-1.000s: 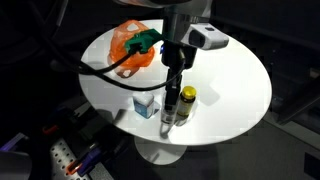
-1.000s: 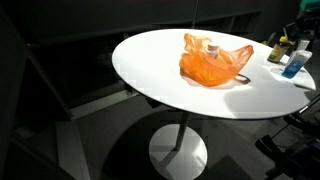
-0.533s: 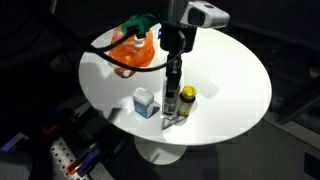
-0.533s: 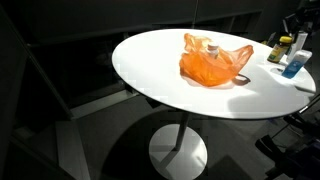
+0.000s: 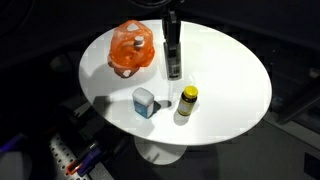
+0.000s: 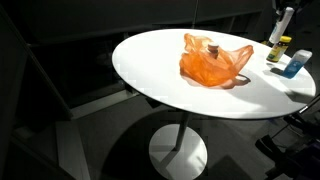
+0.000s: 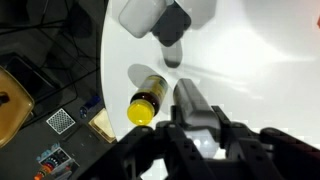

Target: Pick up the longest white container from the table and put it in the orange plastic bag

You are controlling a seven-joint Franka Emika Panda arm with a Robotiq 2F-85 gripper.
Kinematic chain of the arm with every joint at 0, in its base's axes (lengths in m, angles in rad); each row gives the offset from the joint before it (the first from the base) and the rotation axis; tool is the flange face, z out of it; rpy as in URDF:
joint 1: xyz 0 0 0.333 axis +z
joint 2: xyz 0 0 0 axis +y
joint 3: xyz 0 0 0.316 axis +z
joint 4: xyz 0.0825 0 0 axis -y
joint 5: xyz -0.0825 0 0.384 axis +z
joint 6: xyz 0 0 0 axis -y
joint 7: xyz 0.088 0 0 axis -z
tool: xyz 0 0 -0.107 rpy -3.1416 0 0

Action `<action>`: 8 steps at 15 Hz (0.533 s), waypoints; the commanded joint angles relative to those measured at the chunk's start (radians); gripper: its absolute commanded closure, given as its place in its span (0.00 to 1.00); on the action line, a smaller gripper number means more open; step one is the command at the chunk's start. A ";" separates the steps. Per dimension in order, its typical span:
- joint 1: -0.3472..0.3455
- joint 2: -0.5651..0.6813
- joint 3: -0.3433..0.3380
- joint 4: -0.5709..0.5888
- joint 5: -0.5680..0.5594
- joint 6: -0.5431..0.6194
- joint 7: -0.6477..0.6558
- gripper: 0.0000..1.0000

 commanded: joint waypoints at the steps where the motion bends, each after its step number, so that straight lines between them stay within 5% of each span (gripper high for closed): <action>1: 0.016 -0.020 0.035 0.063 0.023 -0.041 -0.096 0.90; 8: 0.065 -0.016 0.095 0.134 0.131 -0.104 -0.313 0.90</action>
